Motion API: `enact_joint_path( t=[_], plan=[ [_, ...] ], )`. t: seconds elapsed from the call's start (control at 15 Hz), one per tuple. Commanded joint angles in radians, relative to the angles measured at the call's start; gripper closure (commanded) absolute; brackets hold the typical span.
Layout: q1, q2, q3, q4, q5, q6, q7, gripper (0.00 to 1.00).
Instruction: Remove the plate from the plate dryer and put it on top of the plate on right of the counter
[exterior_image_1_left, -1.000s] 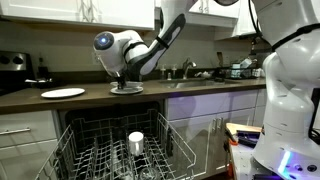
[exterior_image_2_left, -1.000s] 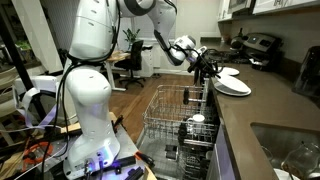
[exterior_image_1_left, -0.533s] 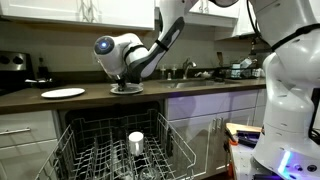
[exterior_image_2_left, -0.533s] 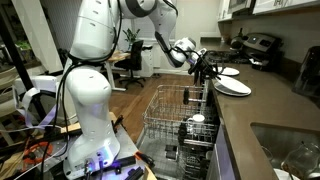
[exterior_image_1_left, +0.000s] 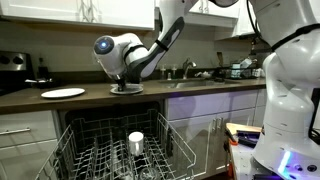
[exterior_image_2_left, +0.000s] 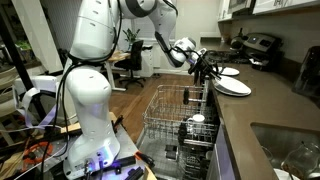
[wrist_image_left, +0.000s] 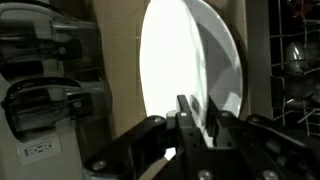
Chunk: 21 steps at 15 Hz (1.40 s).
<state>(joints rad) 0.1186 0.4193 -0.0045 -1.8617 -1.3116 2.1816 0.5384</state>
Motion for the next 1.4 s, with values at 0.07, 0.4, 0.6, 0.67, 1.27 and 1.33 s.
enact_joint_path(
  t=[0.07,0.4,0.6,0.67,1.27,1.33],
  plan=[
    [-0.011,0.008,0.009,0.018,-0.026,0.013,0.015,0.88],
    [-0.012,0.013,0.013,0.02,-0.019,0.022,0.017,0.8],
    [-0.012,0.017,0.016,0.021,-0.017,0.027,0.016,0.68],
    [-0.012,0.018,0.018,0.021,-0.016,0.03,0.015,0.65],
    [-0.005,0.009,0.037,0.016,0.006,0.026,0.001,0.69],
    [-0.005,0.008,0.039,0.016,0.007,0.028,0.0,0.7]
  ],
)
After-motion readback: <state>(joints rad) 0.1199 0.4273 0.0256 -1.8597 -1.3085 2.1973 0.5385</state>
